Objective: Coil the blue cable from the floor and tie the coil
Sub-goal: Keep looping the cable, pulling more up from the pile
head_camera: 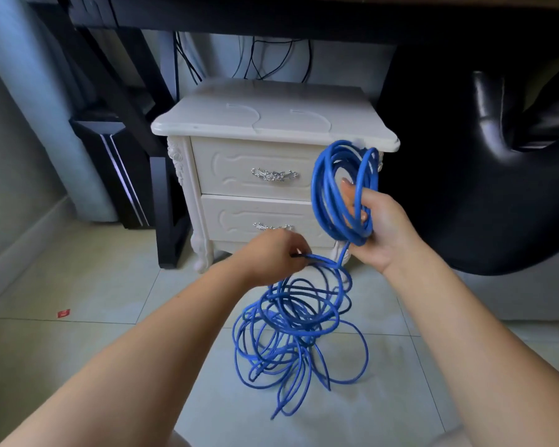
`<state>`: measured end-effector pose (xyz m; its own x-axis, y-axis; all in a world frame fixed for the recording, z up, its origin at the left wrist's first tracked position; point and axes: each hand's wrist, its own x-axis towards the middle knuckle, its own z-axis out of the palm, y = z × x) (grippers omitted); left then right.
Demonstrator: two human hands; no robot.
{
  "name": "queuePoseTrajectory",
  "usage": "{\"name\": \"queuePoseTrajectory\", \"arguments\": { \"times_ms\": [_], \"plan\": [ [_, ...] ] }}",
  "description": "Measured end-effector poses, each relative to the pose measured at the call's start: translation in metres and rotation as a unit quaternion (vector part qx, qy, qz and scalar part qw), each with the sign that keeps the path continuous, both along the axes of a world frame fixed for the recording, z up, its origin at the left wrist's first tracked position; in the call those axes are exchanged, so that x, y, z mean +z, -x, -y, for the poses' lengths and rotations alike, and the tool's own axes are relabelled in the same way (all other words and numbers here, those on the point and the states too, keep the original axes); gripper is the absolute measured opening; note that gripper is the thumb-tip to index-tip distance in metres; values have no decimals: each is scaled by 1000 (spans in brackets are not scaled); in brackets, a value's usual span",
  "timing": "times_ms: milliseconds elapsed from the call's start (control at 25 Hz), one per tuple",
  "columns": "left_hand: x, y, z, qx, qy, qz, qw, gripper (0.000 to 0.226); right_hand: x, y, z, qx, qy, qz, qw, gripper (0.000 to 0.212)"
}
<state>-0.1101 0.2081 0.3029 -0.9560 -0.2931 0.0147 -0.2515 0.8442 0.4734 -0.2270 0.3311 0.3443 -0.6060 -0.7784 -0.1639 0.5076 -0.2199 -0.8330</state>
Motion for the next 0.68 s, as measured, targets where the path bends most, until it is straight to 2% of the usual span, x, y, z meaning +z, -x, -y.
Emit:
{"name": "queuePoseTrajectory", "arguments": {
  "times_ms": [40,80,120,200,240,400,520,680],
  "plan": [
    [-3,0,4,14,-11,19,1000,17,3,3,-3,-16,4,11,1000,31],
    [-5,-1,9,37,-64,26,997,17,6,6,-7,-31,3,21,999,34],
    [-6,-3,12,68,-156,25,985,16,9,8,-10,-43,1,28,999,37],
    [-5,-6,18,131,-320,4,938,14,14,9,-17,-67,-11,38,997,38],
    [-5,-7,21,151,-355,-5,922,13,17,7,-19,-76,-15,46,996,37],
    [-9,-8,28,221,-398,-45,889,14,18,6,-19,-90,-15,70,993,34],
    [-8,-10,25,240,-517,-49,820,17,9,10,-14,-71,-60,18,996,36],
    [-1,-12,26,227,-554,-56,799,17,-8,7,-7,-85,-149,-39,984,30]
  ]
}}
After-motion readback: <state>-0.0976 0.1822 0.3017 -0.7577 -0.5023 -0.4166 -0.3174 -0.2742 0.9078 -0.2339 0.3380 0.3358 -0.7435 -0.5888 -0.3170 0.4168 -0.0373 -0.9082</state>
